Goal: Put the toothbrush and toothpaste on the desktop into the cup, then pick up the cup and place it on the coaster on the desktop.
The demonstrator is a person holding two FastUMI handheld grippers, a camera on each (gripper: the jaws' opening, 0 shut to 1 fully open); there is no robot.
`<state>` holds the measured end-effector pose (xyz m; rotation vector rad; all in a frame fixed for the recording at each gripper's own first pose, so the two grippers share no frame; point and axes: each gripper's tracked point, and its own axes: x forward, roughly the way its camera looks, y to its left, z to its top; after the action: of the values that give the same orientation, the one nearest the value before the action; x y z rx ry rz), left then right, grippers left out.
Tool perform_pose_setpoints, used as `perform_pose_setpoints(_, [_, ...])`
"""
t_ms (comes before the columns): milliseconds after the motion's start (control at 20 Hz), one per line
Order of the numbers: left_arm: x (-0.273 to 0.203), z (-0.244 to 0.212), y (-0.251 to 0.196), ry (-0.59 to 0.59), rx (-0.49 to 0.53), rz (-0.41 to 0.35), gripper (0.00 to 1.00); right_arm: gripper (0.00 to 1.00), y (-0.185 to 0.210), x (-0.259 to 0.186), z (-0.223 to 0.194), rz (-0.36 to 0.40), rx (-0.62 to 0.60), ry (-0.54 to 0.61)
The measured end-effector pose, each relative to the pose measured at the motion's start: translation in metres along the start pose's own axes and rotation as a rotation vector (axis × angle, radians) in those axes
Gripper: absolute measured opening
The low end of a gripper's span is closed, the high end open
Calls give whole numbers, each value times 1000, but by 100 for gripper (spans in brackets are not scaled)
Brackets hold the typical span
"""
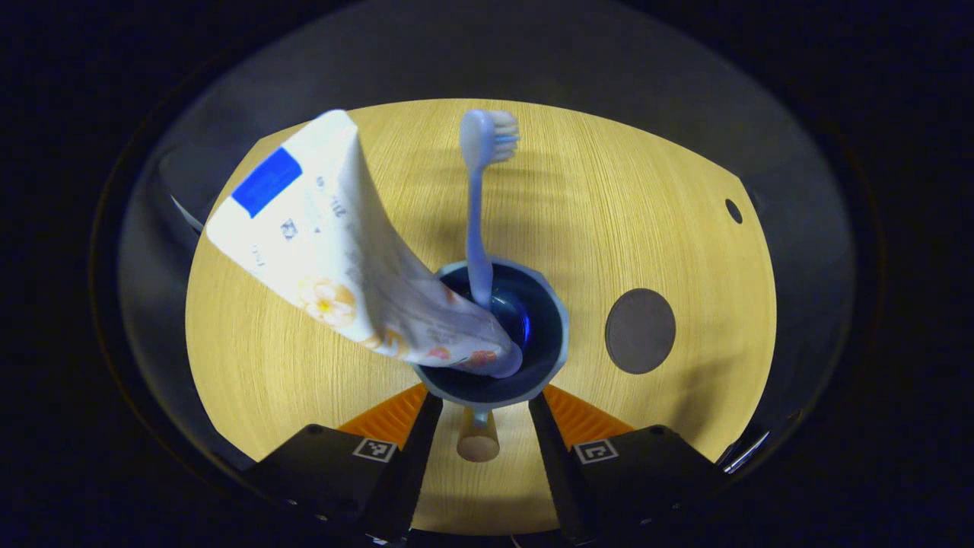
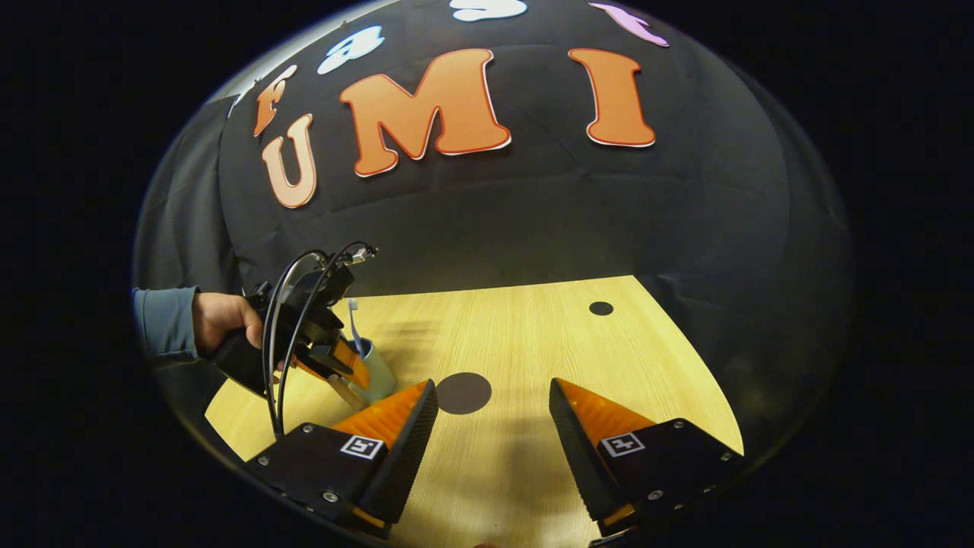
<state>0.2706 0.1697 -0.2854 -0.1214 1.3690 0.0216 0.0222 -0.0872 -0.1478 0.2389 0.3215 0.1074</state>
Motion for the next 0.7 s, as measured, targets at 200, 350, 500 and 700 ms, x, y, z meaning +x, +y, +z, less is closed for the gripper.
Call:
perform_pose_setpoints(200, [9,-7,-3,30,-25,-19,46,88,2,-7,-7,0,14,9])
perform_pose_setpoints(350, [10,-6,3,20,-14,2,27,89,2,-9,-16,-3,4,31])
perform_pose_setpoints(500, [12,-6,5,8,-6,-2,23,89,4,-12,-18,1,11,38])
perform_pose_setpoints(700, [11,-8,10,-9,13,-4,20,89,2,-15,-17,-6,11,41])
